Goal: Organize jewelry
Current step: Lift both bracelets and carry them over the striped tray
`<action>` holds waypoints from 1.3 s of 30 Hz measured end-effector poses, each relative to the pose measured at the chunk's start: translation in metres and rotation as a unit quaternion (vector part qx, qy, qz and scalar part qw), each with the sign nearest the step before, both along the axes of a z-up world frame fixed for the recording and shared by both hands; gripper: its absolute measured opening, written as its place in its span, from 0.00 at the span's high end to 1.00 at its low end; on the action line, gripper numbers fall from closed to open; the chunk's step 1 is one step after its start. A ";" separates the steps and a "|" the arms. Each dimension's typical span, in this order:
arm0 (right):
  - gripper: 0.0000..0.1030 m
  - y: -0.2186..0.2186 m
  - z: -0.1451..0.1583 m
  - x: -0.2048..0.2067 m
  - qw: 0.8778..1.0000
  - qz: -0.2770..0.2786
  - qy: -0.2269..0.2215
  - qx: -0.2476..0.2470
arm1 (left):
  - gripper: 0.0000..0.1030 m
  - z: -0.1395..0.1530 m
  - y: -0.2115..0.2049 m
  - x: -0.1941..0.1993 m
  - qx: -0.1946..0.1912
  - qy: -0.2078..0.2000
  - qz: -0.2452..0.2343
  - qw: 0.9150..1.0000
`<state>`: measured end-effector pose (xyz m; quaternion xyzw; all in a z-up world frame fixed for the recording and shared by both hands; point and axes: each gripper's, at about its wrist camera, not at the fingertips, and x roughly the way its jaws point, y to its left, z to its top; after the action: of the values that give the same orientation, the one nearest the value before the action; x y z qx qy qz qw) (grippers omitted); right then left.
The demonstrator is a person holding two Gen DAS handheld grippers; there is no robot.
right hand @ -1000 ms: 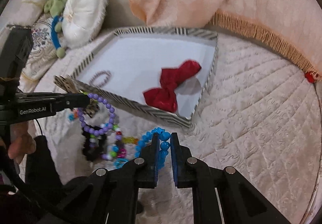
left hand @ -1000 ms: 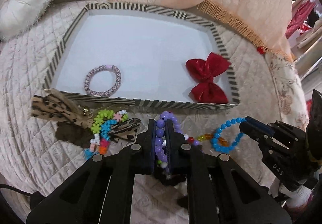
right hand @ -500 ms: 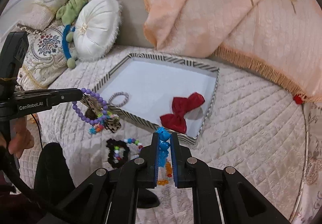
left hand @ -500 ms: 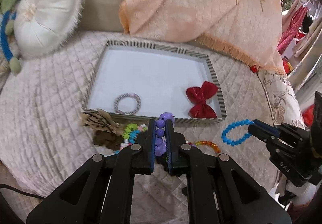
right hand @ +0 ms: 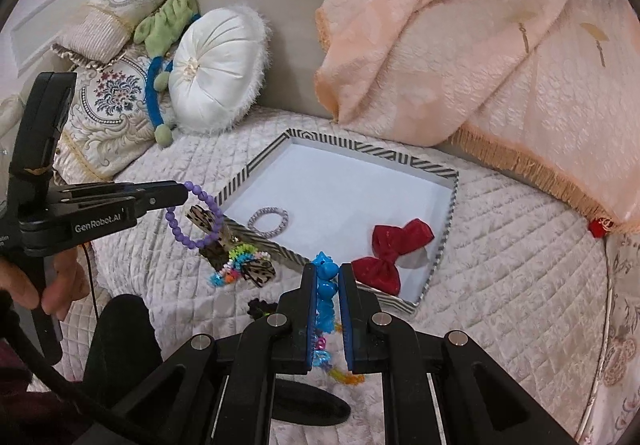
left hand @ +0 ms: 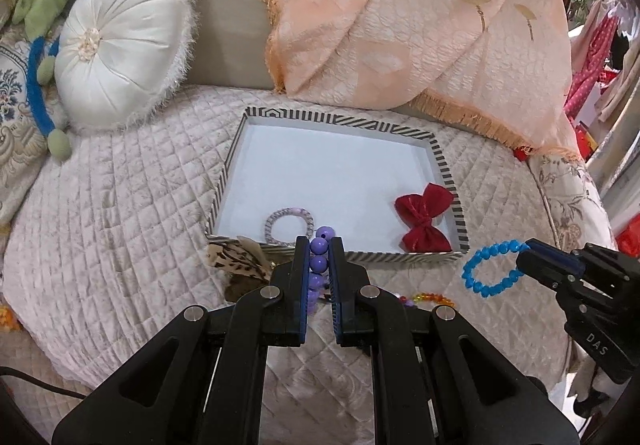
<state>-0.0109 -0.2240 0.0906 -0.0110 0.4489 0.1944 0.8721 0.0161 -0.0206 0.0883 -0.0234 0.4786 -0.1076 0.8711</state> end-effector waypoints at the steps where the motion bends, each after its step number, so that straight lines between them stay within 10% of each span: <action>1: 0.90 0.001 0.000 0.001 1.000 0.000 0.000 0.001 | 0.92 0.000 0.000 0.000 0.001 -0.005 0.000 1.000; 39: 0.90 0.044 -0.068 0.093 0.997 0.009 0.062 0.036 | 0.92 -0.062 -0.015 0.115 0.040 0.044 0.039 0.997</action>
<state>0.0821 -0.1802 0.0227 0.0281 0.4950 0.2187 0.8405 0.1309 -0.0356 0.0265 -0.0122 0.5193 -0.0530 0.8529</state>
